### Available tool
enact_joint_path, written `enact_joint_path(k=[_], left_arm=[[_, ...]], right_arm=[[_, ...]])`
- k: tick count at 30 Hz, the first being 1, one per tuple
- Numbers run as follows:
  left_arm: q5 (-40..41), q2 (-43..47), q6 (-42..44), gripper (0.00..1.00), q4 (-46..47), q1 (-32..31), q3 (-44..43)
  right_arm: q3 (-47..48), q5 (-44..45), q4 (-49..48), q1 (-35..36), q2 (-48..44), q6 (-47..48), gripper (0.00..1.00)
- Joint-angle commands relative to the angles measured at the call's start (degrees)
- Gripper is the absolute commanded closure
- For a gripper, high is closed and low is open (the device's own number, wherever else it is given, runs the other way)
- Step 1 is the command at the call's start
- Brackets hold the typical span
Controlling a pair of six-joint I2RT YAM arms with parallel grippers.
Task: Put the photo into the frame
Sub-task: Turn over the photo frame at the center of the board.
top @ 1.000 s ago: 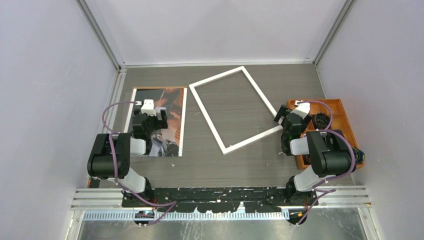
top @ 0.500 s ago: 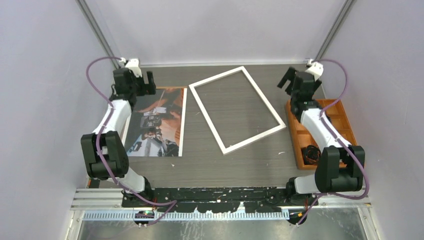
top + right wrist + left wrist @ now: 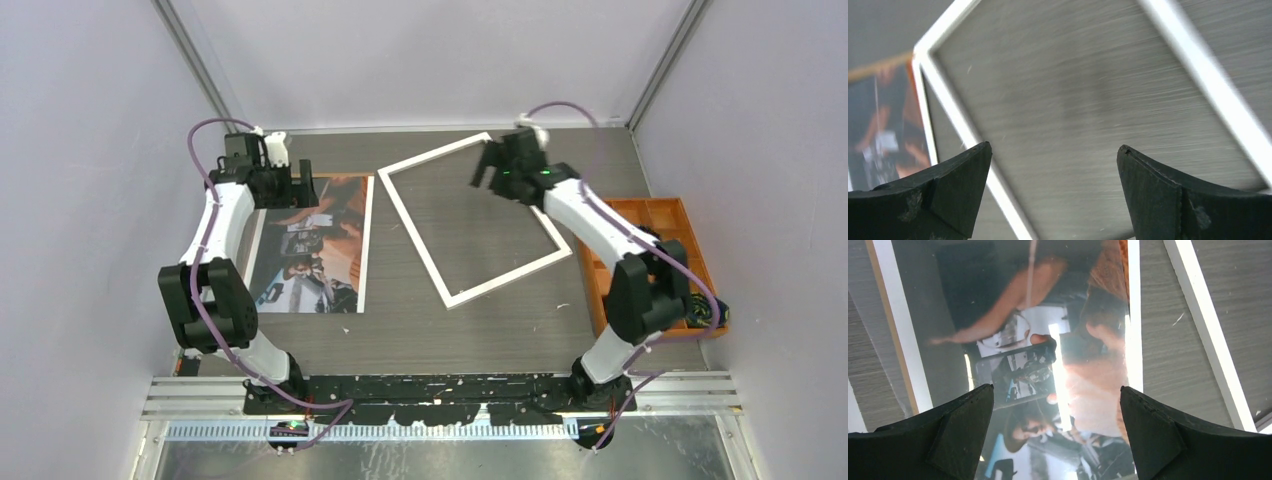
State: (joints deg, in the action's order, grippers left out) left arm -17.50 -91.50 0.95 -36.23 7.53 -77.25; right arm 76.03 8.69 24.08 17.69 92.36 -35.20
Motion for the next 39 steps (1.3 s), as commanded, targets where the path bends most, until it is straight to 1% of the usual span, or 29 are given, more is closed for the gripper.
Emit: enact_joint_path(k=[1,2,4,7,10,14,18,21,25,29,32,36,39], left_arm=[[-3.94,-0.17,5.01,0.01,-7.3,2.32,-3.08],[-5.54,-0.54,6.11,0.01,-8.5,2.81,-3.11],[-5.94,-1.84,7.9,0.01,-11.58,3.0,-4.36],[-7.35,-2.86,8.98,0.01,-16.07,3.22,-6.26],[-9.23,-0.91,8.94,0.0,-15.83,3.31,-4.13],[-9.61,0.25,9.39,0.0,-16.29,3.28,-2.82],[-11.2,0.26,10.63,0.0,-18.73,3.3,-2.63],[-10.89,0.85,10.96,0.0,-19.29,3.29,-1.77],[-10.06,2.04,10.75,0.0,-19.52,3.28,-0.77],[-11.13,2.44,10.4,0.0,-20.0,3.23,-0.18],[-12.22,2.2,10.97,0.0,-22.27,2.67,-0.51],[-8.75,0.94,12.85,0.0,-27.74,1.16,-3.96],[-5.64,0.42,13.94,0.0,-29.84,-0.14,-5.23]], right_arm=[[10.32,5.79,6.88,10.85,5.92,5.15,0.0],[12.02,7.14,7.26,13.26,8.05,5.82,0.0],[15.38,8.63,8.33,17.2,12.28,6.88,0.0],[19.05,9.85,8.4,21.14,18.27,7.82,0.0],[21.66,9.46,8.03,23.8,22.58,8.98,0.03],[23.76,7.97,7.47,25.72,26.65,10.65,0.1],[24.77,7.67,6.91,26.65,29.66,11.43,0.12],[25.52,7.04,6.54,26.63,31.55,11.16,0.14],[26.04,6.35,5.81,26.78,33.79,10.8,0.21],[25.5,7.31,5.27,27.5,35.05,10.27,0.29],[24.99,8.57,4.72,28.06,35.51,10.07,0.35],[25.24,8.88,4.81,28.51,36.15,9.55,0.43],[25.48,9.18,4.92,28.75,36.52,8.56,0.53]])
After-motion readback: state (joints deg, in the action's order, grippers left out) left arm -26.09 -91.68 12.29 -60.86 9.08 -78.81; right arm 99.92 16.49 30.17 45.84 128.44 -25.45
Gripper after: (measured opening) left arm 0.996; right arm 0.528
